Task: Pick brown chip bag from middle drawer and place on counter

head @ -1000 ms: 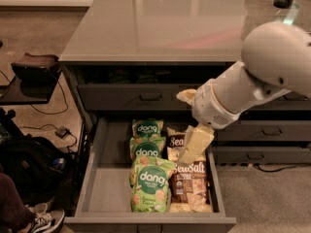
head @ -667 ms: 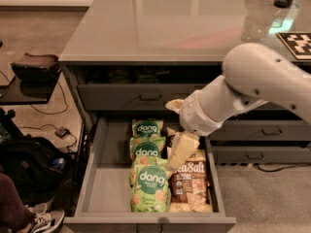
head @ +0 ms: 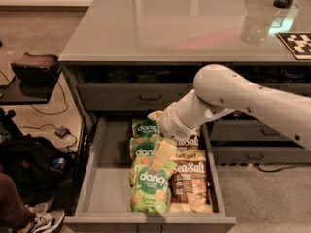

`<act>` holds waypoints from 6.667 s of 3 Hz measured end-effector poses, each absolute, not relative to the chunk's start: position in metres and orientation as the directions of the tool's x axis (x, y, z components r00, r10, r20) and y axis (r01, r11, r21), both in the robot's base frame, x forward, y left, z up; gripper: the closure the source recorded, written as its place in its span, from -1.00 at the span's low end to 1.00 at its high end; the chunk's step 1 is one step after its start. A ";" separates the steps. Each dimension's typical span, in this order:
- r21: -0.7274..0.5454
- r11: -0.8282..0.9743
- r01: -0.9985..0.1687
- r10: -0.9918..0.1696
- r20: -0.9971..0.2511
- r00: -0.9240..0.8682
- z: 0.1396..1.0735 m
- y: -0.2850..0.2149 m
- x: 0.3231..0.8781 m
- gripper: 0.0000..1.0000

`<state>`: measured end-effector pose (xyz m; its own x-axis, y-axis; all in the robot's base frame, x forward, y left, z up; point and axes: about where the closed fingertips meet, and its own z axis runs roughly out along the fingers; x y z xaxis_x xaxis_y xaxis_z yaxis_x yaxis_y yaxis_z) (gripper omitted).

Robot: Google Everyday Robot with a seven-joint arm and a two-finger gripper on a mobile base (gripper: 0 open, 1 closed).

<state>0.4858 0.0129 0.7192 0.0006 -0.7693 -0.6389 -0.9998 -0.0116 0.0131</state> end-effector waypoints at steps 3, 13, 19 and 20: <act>0.148 -0.031 -0.989 -0.708 -0.702 -0.083 0.659 0.033 0.500 -1.00; 0.188 0.244 -0.951 -0.877 -0.377 -0.299 0.471 -0.135 0.534 -1.00; 0.217 0.264 -0.940 -0.814 -0.473 -0.337 0.369 -0.145 0.524 -1.00; 0.217 0.264 -0.940 -0.814 -0.473 -0.337 0.369 -0.145 0.524 -0.62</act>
Offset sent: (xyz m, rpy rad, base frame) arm 0.0222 0.0253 -0.0906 0.1326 0.2239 0.0084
